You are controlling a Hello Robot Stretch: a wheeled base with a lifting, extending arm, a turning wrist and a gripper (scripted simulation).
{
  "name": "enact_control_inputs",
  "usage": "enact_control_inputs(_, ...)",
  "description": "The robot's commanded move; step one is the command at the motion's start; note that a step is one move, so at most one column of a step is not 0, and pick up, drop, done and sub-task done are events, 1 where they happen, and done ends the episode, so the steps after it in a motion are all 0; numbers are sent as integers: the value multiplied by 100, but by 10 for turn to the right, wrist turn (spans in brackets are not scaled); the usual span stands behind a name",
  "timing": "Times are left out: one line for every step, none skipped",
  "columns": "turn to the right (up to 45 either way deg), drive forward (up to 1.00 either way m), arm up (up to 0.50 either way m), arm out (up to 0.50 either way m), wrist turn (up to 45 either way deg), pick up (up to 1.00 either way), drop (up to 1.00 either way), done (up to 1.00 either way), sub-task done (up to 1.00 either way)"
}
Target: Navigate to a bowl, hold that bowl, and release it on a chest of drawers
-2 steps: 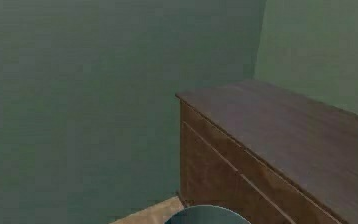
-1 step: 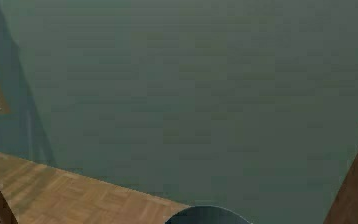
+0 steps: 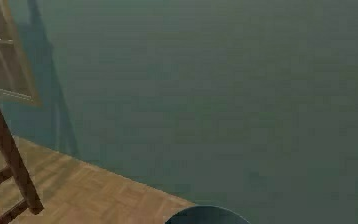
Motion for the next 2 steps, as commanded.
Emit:
enact_control_inputs(420,0,0,0,0,0,0,0,0)
enact_control_inputs(0,0,0,48,0,0,0,0,0)
